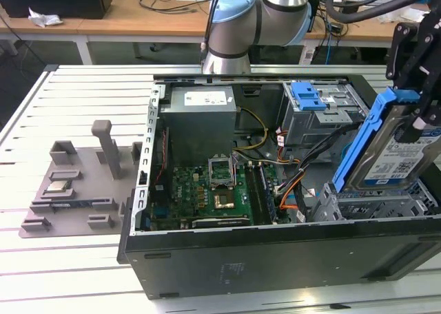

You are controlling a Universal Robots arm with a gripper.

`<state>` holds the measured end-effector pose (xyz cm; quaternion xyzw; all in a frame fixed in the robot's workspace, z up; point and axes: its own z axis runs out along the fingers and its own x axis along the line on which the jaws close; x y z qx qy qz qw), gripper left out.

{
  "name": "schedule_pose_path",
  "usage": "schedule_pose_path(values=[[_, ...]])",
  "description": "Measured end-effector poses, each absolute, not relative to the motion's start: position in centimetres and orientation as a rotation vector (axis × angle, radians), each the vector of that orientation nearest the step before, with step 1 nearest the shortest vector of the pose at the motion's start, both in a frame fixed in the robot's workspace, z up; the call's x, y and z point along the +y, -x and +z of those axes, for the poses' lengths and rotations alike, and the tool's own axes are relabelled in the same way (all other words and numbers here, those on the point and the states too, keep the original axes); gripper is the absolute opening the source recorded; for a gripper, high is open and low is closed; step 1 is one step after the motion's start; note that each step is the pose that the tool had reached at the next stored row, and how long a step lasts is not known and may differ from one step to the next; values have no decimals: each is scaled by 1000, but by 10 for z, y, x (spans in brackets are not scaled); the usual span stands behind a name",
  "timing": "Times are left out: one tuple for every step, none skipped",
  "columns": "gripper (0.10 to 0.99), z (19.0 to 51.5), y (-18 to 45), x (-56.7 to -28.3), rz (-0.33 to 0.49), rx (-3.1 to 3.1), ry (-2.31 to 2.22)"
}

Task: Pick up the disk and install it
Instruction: 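Insert the disk into the insertion slot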

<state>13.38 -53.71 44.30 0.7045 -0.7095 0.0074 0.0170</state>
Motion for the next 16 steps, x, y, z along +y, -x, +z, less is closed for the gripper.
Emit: schedule_pose_path(values=[[361,441,-134,-537,23,-2205,-2189],[361,438,-134,-536,23,-2205,-2189],[361,436,-134,-536,23,-2205,-2189],[361,434,-134,-536,23,-2205,-2189],[361,432,-134,-536,23,-2205,-2189],[361,431,-134,-536,23,-2205,-2189],[361,430,-134,-536,23,-2205,-2189],[361,429,-134,-536,23,-2205,-2189],[361,428,-134,-536,23,-2205,-2189],[361,427,-134,-536,23,-2205,-2189],[361,426,-134,-536,23,-2205,-2189],[361,425,-134,-536,23,-2205,-2189],[361,425,-134,-536,23,-2205,-2189],[361,424,-134,-536,23,-2205,-2189],[361,423,-134,-536,23,-2205,-2189],[361,423,-134,-536,23,-2205,-2189]])
